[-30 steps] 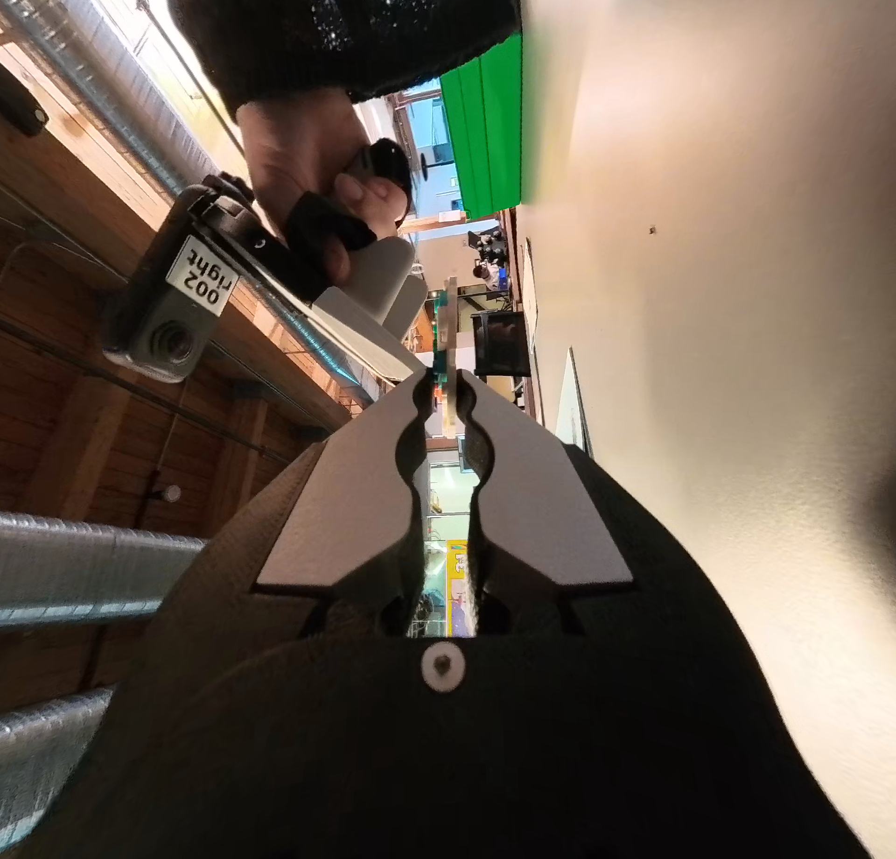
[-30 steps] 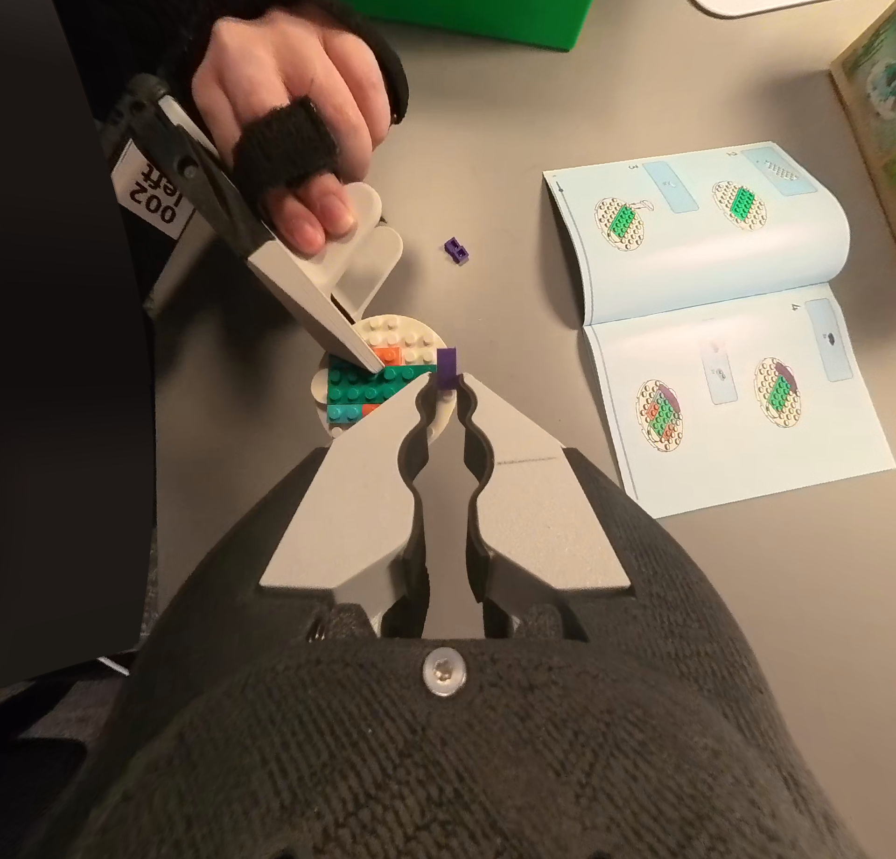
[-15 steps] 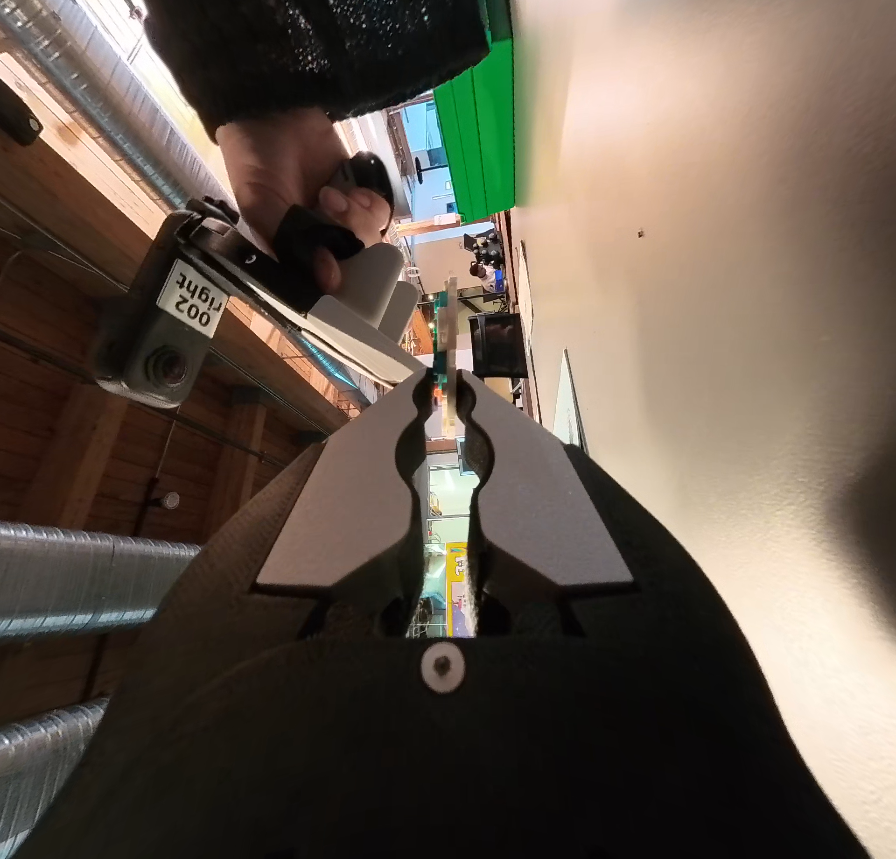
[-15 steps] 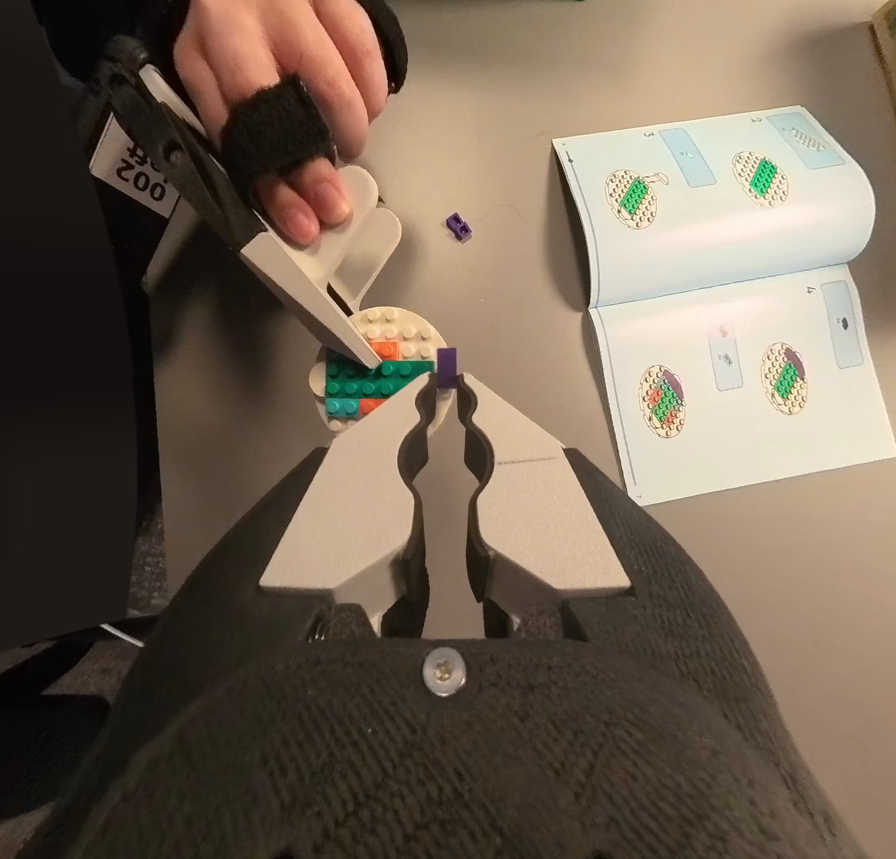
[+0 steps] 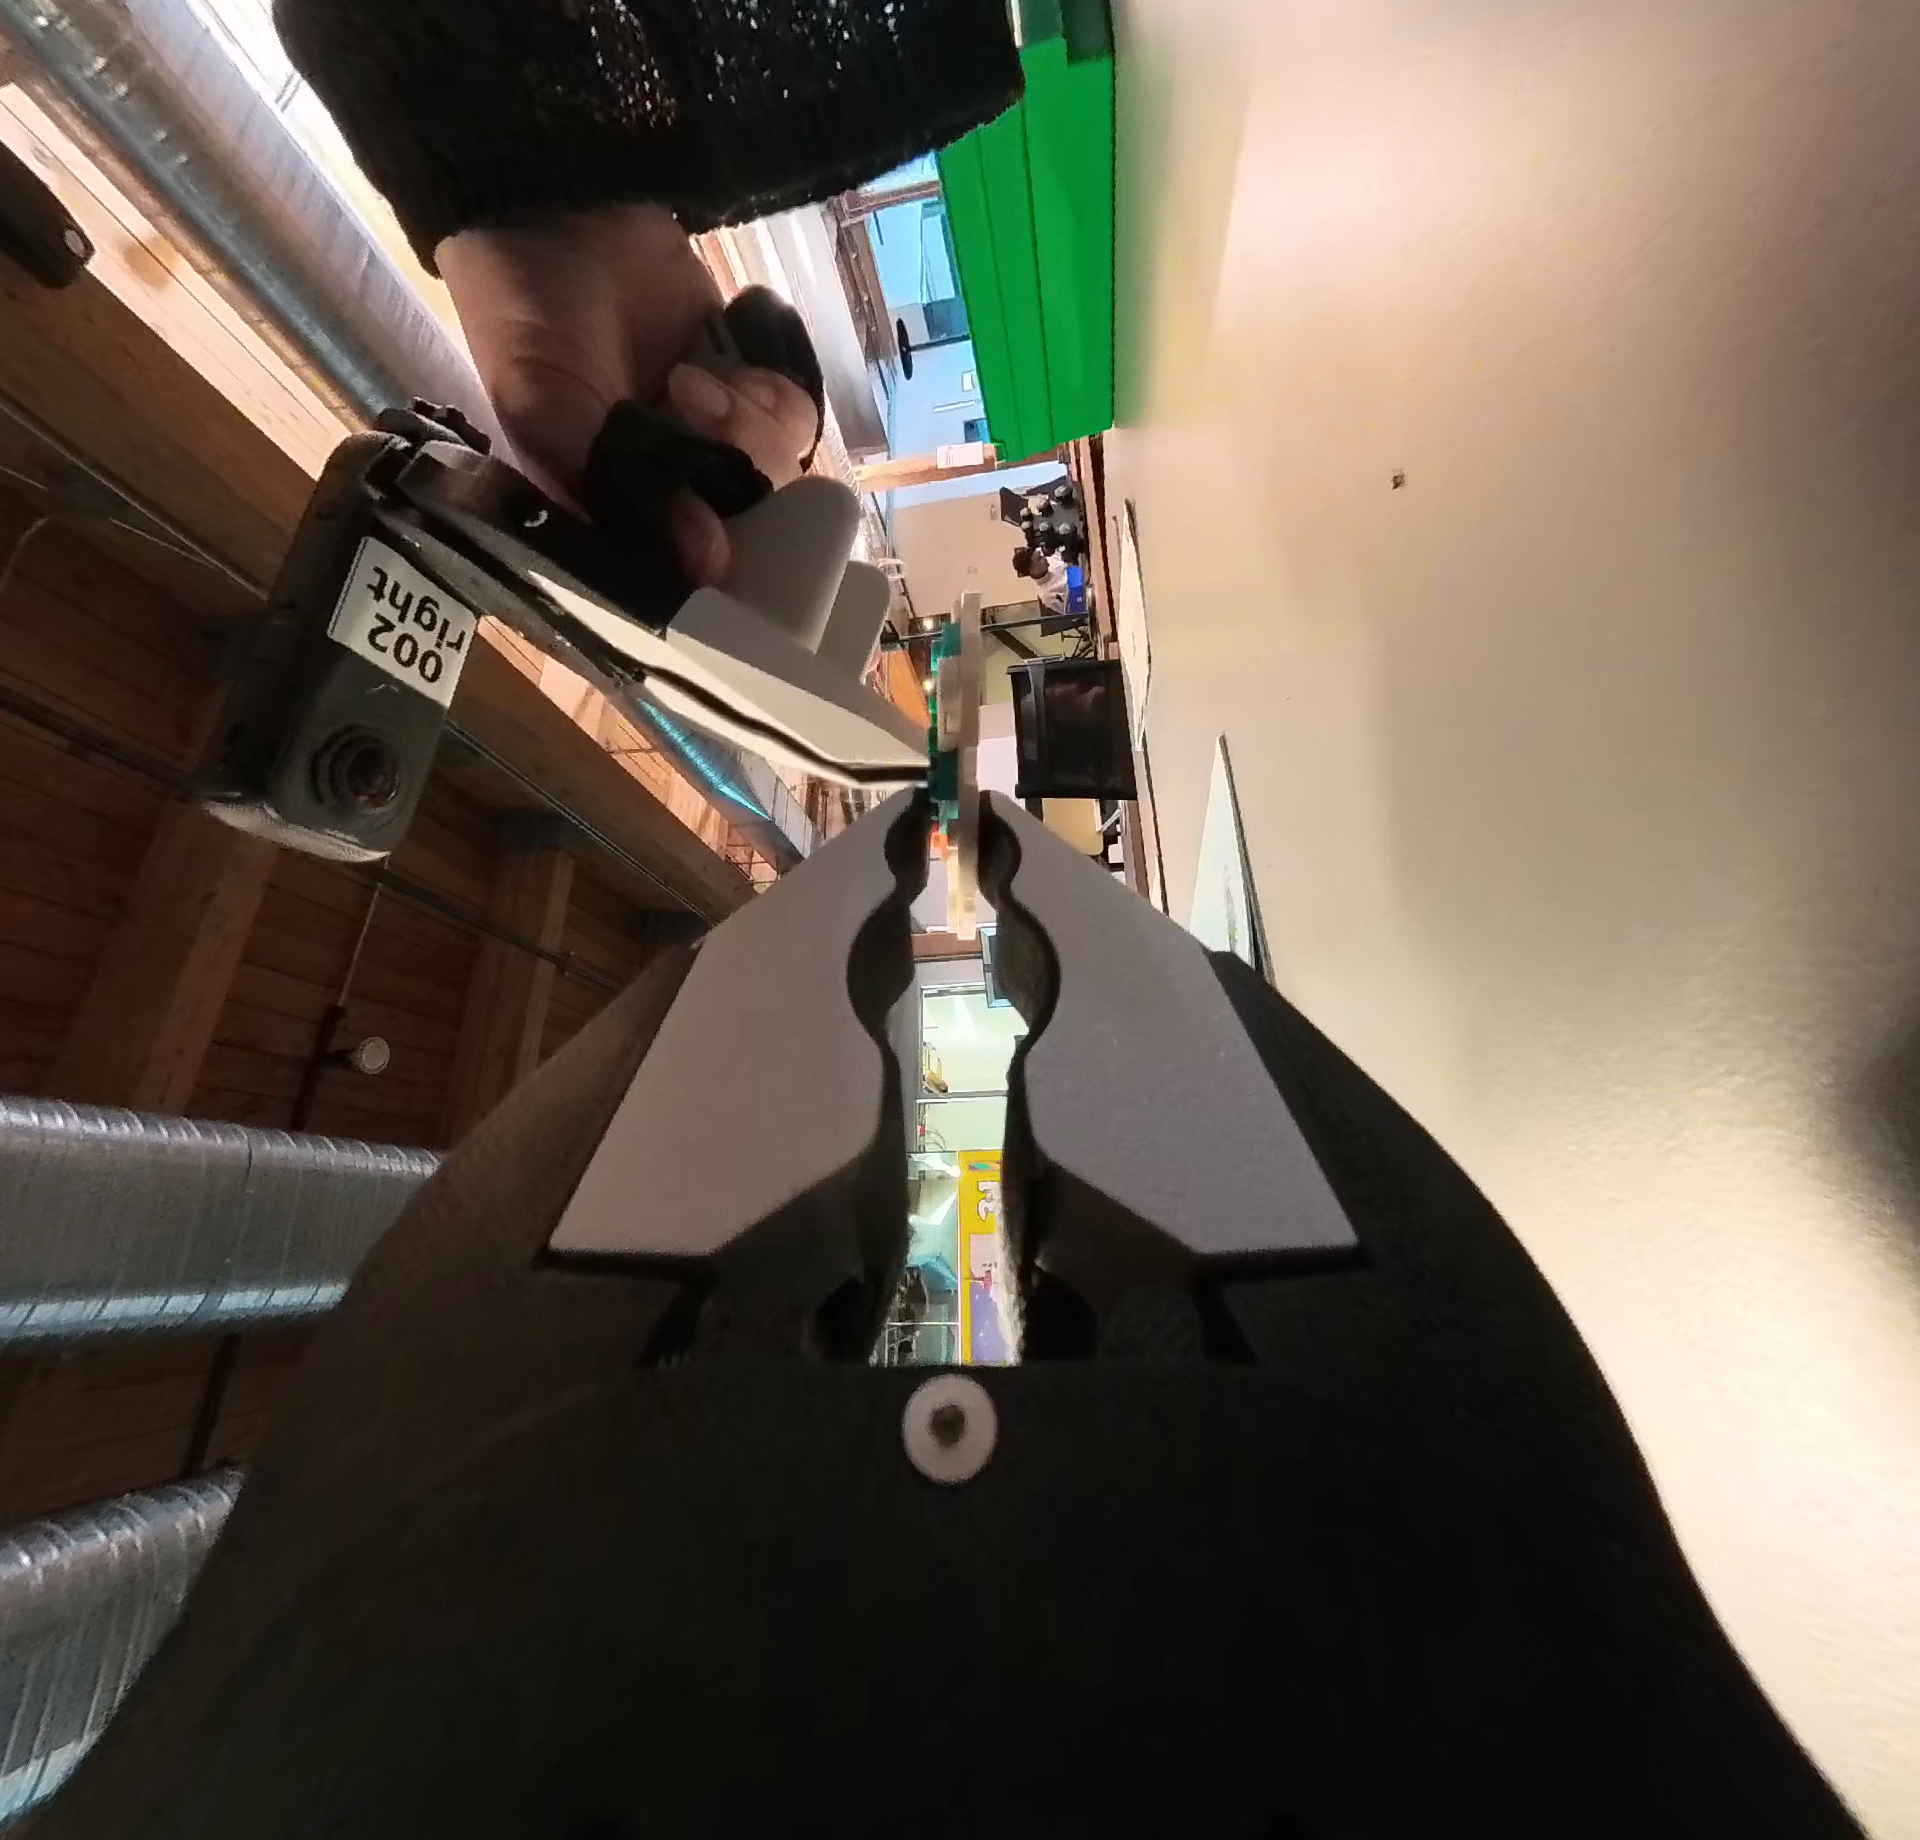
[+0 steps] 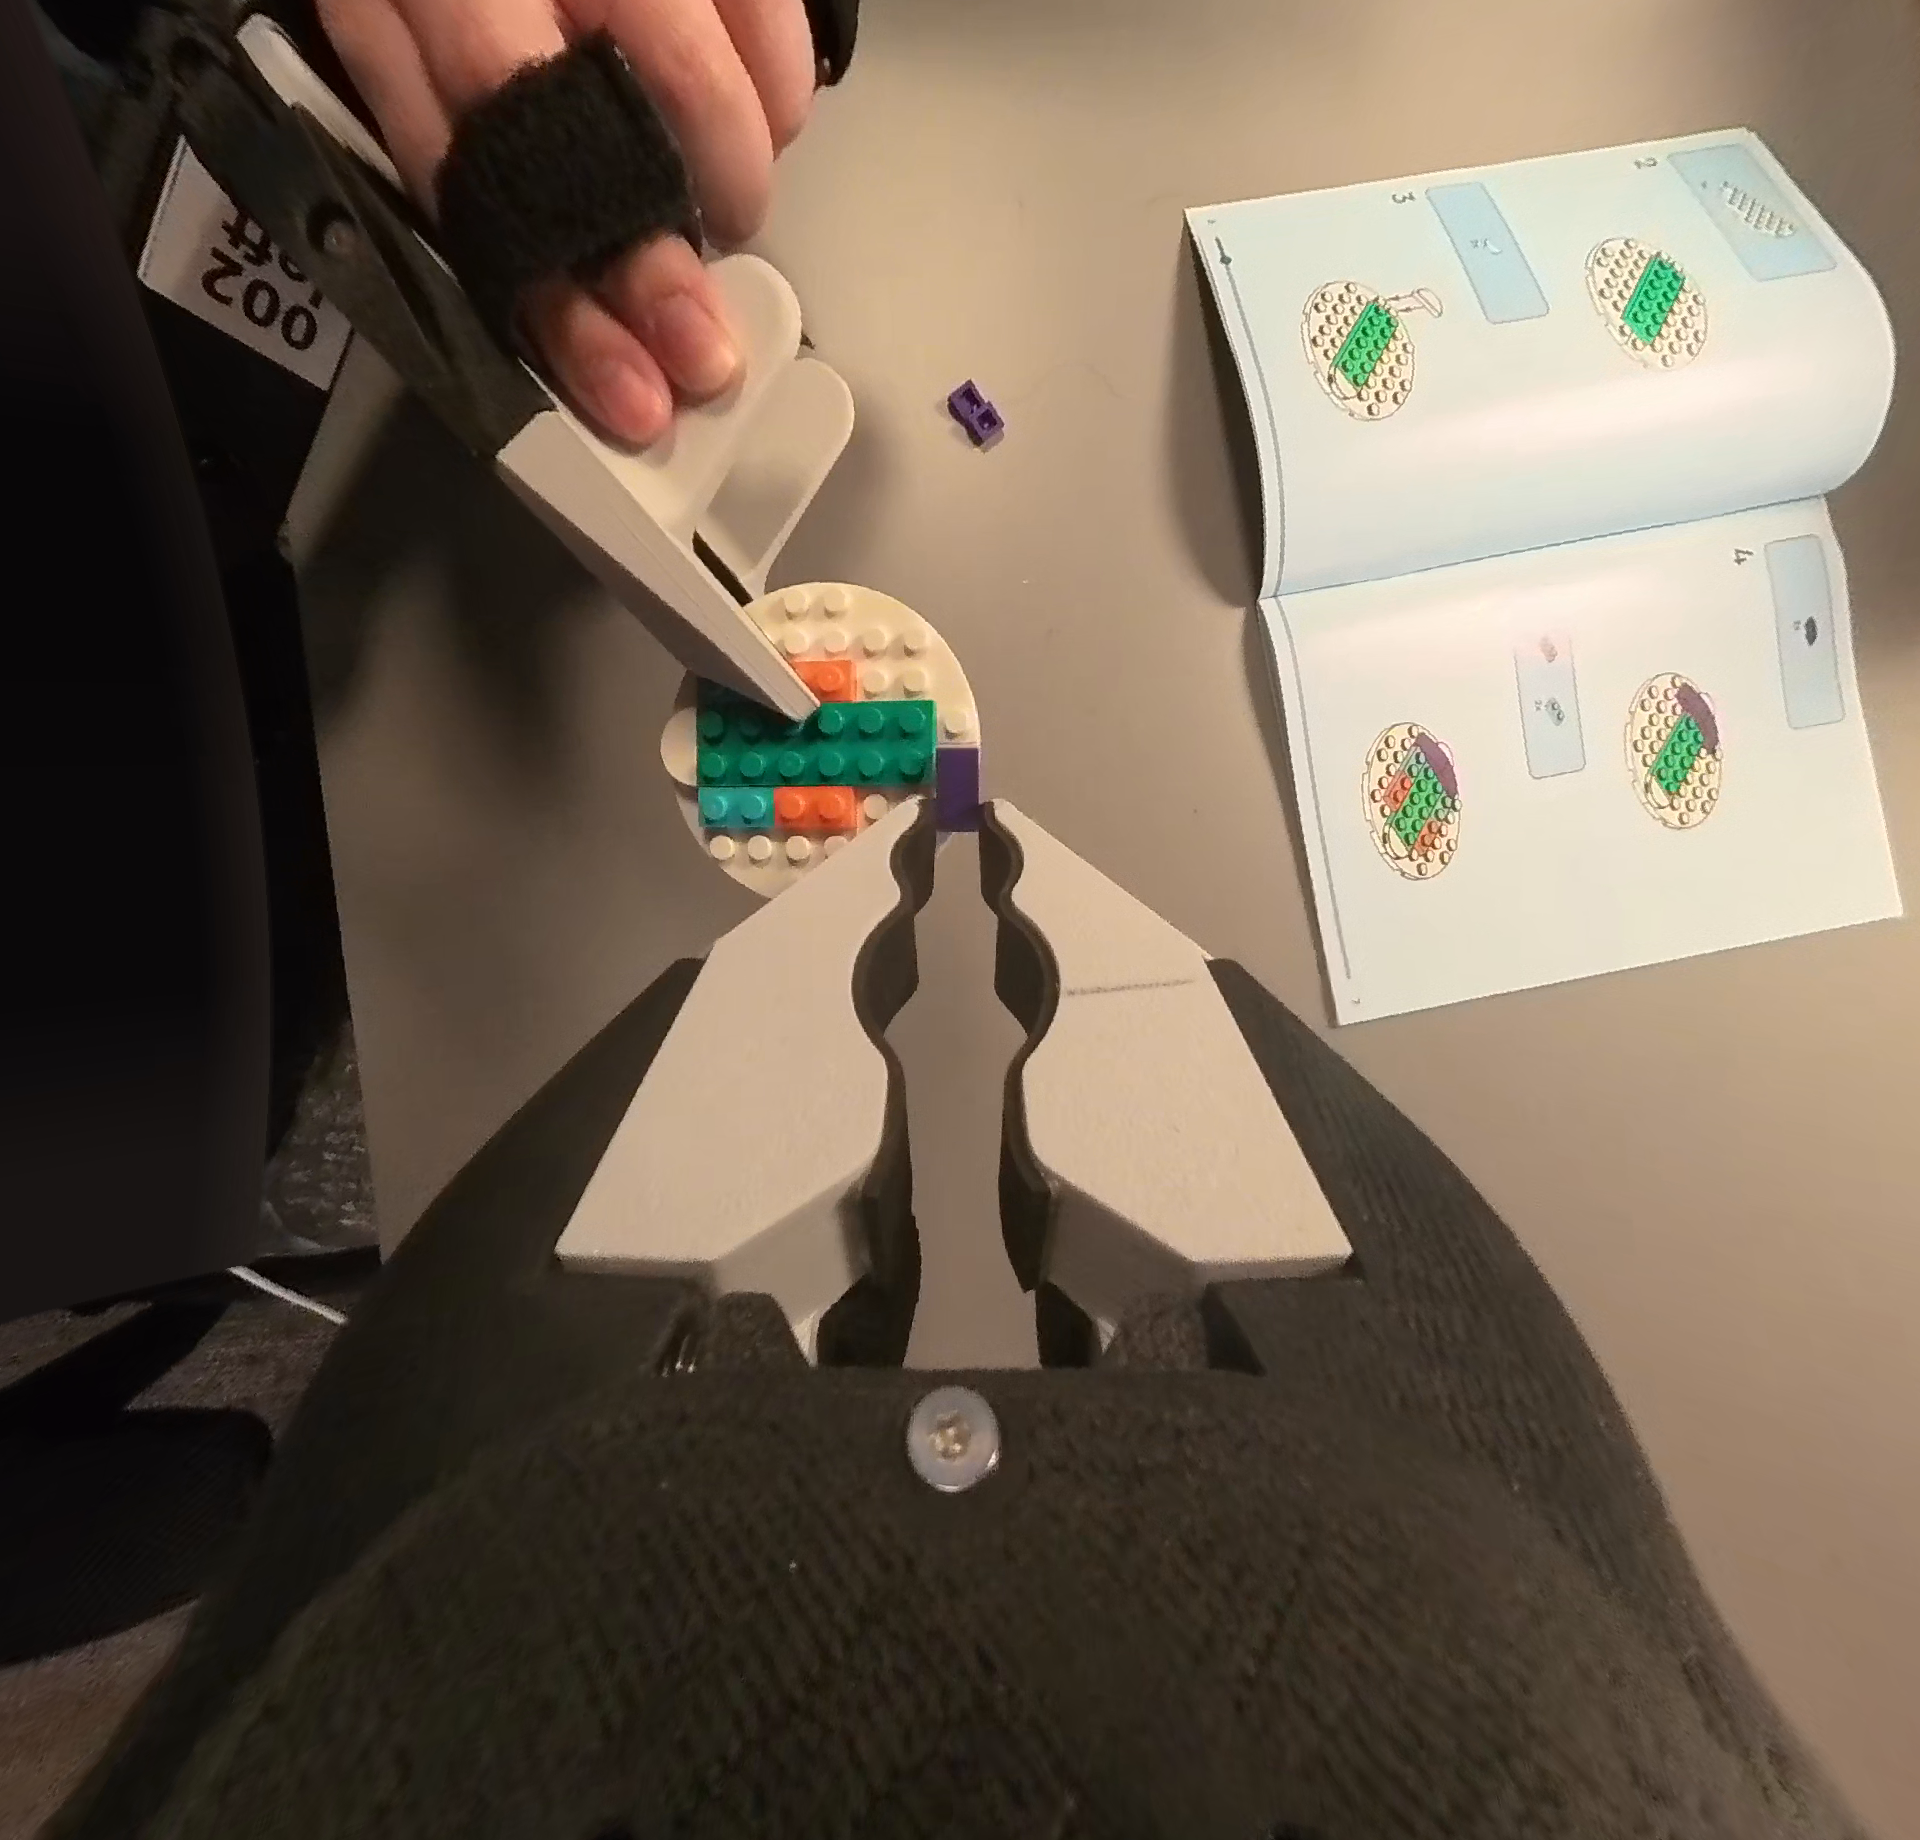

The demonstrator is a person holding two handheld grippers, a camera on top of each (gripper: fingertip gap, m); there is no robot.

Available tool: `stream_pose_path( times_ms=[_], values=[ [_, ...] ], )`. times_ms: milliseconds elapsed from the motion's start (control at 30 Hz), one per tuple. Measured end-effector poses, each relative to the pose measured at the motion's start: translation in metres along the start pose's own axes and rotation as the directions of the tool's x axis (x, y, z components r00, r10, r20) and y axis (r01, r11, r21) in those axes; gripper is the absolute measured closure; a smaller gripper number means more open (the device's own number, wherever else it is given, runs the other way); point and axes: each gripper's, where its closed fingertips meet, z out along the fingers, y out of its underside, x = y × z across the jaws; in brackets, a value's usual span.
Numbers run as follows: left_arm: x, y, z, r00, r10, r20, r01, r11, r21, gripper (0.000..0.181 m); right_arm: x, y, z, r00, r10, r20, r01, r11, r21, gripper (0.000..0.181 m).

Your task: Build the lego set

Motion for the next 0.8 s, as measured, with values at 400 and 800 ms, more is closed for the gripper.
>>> stream_pose_path(
  times_ms=[400,800],
  values=[
    [0.0,-0.001,0.0,1.0,0.003,0.001,-0.003,1.0,0.002,0.174,0.0,0.001,0.0,1.0,0.014,-0.005,-0.014,1.0,0.008,0.17],
    [-0.004,0.004,0.0,0.998,-0.059,0.006,0.059,0.998,-0.012,0.174,-0.007,-0.01,-0.021,0.977,-0.173,-0.126,0.193,0.965,0.177,0.118]
  ],
)
